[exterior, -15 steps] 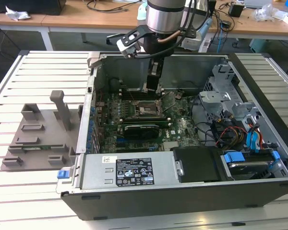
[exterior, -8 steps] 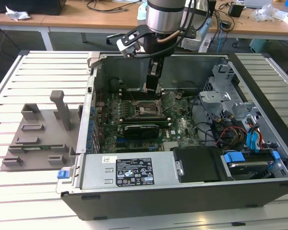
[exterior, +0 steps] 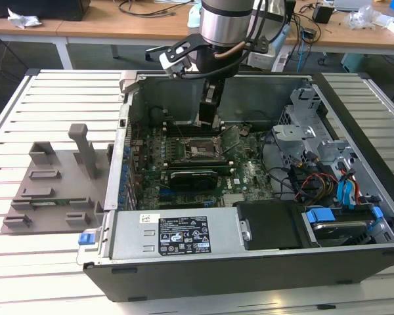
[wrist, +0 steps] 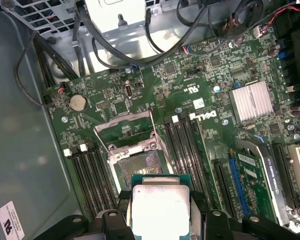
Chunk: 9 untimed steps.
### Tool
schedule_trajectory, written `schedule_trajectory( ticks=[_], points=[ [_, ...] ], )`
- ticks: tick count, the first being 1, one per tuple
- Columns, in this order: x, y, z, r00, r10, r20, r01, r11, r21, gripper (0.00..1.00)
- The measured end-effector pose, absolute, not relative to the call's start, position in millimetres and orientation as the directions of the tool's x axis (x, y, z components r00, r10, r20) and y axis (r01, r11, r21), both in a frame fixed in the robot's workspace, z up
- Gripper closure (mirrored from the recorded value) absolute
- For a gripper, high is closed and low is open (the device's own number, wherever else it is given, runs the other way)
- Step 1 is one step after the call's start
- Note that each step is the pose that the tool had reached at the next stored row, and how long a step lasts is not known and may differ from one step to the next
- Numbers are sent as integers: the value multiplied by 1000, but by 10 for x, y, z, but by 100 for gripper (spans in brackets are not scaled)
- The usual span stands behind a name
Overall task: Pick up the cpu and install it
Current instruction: 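Place the cpu into insertion slot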
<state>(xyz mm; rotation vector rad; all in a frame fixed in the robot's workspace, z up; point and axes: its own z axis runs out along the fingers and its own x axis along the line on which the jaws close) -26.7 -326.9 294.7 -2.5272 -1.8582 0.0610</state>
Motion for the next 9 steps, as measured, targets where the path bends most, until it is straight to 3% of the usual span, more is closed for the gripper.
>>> schedule_trajectory(
  ticks=[9],
  points=[
    [-267,-3269,2946,323,946,-29,946,-324,-26,45]
  ],
)
